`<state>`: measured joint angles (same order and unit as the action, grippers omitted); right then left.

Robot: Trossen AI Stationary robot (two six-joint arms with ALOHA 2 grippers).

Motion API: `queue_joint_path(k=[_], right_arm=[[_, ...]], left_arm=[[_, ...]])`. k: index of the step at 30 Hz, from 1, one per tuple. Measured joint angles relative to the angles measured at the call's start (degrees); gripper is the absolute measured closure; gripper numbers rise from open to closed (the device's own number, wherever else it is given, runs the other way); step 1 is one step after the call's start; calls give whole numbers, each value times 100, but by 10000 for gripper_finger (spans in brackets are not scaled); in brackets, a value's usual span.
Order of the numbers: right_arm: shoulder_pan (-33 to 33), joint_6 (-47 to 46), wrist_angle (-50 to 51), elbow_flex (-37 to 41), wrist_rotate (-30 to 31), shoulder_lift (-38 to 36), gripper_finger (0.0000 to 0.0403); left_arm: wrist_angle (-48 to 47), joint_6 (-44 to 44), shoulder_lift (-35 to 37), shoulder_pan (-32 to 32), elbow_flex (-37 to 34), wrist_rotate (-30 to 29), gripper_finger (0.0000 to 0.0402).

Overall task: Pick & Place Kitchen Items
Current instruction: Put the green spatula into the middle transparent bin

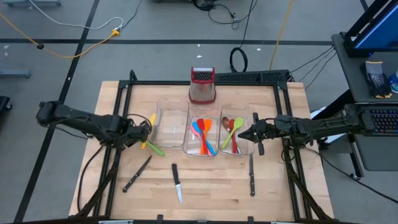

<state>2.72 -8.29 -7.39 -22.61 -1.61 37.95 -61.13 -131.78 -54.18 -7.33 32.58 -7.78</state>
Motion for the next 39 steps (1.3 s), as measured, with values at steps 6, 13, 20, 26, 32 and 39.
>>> queue_joint_path(k=[6,13,20,26,32,39], right_arm=[[0,61,0,0,-15,-2,403],[0,61,12,0,-17,-2,403],[0,61,45,0,-20,-2,403],[1,61,45,0,-21,-2,403],[0,61,51,0,-20,-2,403],[2,51,78,0,-22,-2,403]], left_arm=[[-191,-638,-241,-209,-2,-38,215],[-305,-958,-358,-181,-8,-231,215],[1,-949,-358,-155,-283,-179,215],[70,-941,-399,-87,-339,-400,215],[126,-914,-624,-170,-348,-186,215],[167,-892,-1101,-256,-354,31,215]])
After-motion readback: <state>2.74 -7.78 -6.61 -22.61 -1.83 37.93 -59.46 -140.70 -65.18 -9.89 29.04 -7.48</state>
